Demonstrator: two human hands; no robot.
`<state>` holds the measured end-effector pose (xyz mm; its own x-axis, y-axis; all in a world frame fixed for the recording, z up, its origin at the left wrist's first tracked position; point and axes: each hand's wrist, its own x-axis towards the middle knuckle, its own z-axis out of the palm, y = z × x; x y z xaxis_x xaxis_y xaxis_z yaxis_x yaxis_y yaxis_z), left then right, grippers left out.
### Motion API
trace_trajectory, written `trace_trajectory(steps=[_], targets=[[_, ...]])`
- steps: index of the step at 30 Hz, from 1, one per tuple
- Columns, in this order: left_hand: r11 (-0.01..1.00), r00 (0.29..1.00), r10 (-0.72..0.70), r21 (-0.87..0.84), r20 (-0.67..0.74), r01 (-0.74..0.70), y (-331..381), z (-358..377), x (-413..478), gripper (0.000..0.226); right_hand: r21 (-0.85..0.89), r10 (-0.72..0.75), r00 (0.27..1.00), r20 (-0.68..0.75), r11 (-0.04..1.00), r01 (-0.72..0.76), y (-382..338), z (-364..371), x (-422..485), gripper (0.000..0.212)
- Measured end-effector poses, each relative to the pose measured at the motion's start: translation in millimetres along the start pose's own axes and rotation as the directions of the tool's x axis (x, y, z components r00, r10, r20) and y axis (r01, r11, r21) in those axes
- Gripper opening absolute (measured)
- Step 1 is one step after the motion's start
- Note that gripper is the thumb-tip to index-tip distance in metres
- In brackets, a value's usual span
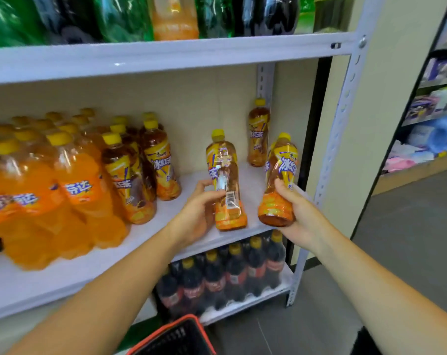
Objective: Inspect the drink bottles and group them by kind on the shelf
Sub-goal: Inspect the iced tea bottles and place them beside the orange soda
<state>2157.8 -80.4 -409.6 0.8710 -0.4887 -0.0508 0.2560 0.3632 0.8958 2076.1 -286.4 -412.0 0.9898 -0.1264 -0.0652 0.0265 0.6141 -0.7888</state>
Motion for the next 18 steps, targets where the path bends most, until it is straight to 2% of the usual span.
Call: trace_trajectory(steps=[3,5,8,11,14,16,18], targets=[[0.984,0.994,-0.08,-0.155,0.071,0.09,2.2,-8.7,-45.6,0.041,0.007,0.098,0.992,0.085,0.995,-0.099,7.7,7.0,-23.4,0.038],[0.969,0.99,-0.114,-0.209,0.079,0.128,1.0,-15.2,-67.8,0.039,0.005,0.133,0.98,0.145,0.991,-0.135,11.8,13.0,-36.6,0.043],[0.948,0.994,-0.083,-0.303,0.068,0.1,-0.7,-25.2,-92.9,0.039,-0.017,0.146,0.96,0.238,0.989,-0.146,17.0,17.8,-52.6,0.045],[0.946,0.998,-0.054,-0.32,0.025,0.06,0.3,-36.6,-109.5,0.038,-0.087,0.159,0.959,0.233,0.986,-0.142,20.3,22.6,-61.3,0.039],[0.978,0.999,-0.025,-0.208,-0.031,0.018,1.9,-43.5,-120.9,0.039,-0.161,0.138,0.965,0.225,0.982,-0.102,22.6,28.1,-67.2,0.041],[0.995,0.994,0.096,-0.027,-0.056,-0.098,3.1,-45.4,-124.9,0.039,-0.249,0.09,0.972,0.216,0.968,-0.034,24.2,30.2,-69.9,0.049],[0.948,0.965,0.258,0.205,-0.043,-0.244,6.4,-46.1,-129.5,0.039,-0.381,-0.007,0.982,0.19,0.921,0.08,26.2,30.2,-70.7,0.053]])
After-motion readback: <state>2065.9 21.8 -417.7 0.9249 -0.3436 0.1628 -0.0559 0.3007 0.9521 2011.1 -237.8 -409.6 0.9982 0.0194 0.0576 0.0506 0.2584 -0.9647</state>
